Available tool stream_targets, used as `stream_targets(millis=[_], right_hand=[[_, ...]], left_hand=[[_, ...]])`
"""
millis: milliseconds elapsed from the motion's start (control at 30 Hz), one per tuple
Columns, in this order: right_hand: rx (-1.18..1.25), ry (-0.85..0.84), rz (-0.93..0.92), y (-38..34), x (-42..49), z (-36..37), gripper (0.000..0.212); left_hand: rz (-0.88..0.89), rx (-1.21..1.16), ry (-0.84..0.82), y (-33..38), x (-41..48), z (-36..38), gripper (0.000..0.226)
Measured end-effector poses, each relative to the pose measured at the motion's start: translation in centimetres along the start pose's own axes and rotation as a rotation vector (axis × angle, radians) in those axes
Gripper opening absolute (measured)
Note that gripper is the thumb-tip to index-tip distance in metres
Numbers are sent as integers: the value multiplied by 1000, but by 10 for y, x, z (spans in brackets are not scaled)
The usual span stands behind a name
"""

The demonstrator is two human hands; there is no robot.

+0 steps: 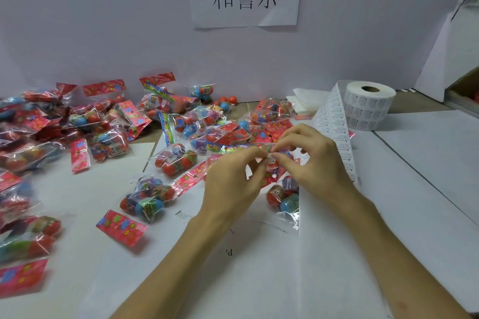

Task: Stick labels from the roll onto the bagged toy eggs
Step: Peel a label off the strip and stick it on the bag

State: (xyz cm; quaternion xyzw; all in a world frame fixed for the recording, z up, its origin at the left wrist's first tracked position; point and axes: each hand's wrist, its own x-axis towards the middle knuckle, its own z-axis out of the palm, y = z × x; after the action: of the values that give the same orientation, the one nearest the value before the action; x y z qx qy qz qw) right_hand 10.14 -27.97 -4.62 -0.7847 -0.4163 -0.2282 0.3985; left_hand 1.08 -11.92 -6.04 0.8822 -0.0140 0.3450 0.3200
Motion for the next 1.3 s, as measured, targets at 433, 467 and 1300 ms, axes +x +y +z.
stream_targets(millis=[433,467,1300], right_hand=[[-2,-43,-9,-5,0,1,12],[9,-24,-10,-6,0,1,13],[137,89,128,-10,2,-2,26]], left_hand=[[46,116,67,-3,3,-4,23],[-22,86,108,-5,6,-6,30],[-788,-302,-93,-37,24,-38,66]])
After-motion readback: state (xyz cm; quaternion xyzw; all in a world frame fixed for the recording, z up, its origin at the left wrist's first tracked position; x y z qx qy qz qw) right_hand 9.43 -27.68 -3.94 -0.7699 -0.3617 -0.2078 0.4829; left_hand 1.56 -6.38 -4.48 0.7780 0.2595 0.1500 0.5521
